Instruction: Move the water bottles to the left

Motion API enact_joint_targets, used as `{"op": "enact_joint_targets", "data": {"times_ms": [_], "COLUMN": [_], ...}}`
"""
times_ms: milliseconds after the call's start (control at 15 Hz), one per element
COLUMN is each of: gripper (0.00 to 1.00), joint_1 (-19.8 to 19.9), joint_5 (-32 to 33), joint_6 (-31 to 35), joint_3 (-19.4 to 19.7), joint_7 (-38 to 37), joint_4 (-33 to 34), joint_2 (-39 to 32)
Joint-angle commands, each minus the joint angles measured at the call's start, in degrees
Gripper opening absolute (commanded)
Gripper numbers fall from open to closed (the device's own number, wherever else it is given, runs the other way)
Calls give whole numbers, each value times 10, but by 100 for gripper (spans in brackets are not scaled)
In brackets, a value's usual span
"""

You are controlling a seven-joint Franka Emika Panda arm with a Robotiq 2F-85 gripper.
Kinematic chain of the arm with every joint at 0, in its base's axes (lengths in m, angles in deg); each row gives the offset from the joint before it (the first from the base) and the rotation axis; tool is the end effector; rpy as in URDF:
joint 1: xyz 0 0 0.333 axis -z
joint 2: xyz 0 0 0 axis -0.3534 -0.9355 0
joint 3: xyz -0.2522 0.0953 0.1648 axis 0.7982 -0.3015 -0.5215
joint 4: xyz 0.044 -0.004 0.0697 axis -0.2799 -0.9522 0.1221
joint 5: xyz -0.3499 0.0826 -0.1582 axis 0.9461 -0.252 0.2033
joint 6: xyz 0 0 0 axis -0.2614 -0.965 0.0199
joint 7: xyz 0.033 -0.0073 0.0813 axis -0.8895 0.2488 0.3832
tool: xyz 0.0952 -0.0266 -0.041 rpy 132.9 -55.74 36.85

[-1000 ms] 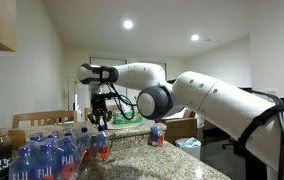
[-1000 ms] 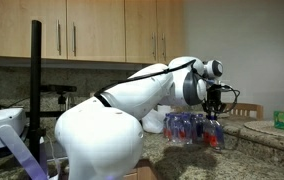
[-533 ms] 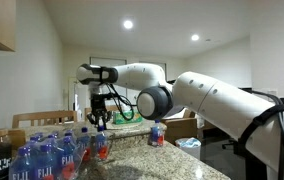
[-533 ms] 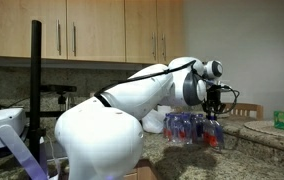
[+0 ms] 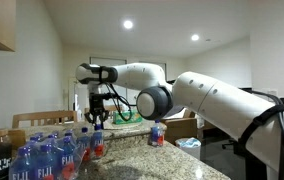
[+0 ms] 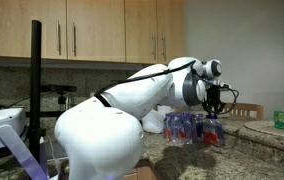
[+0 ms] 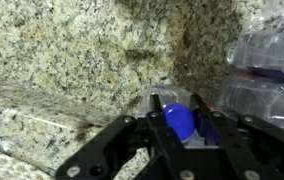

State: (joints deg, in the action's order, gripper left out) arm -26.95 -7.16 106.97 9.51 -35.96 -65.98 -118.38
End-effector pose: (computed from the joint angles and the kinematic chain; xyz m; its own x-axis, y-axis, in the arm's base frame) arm 0.7491 0.0782 0.4337 0.9827 -0.0868 -0.1635 -0.0830 -0.9961 0.0300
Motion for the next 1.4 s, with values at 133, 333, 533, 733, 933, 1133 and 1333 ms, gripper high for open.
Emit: {"op": "enact_joint_targets", "data": {"times_ms": [133,333,533,733,933,1133,1333], "gripper": [12,64,84,99,100,100,100], "joint_1": [4,3,3,4,6,11,19], "joint_5": [-5,-4,-4,-5,-6,-6,-5], "joint_6": [11,13,14,15,14,4,-1], "joint_3": [-3,-3,-3,-3,-3,-1,1], "joint_7": [1,-1,-2,-4,-7,-17,-21], "joint_4": [-9,-9,-9,-9,-8,-9,-5], "joint_2": [1,-1,-1,-1,0,4,8]}}
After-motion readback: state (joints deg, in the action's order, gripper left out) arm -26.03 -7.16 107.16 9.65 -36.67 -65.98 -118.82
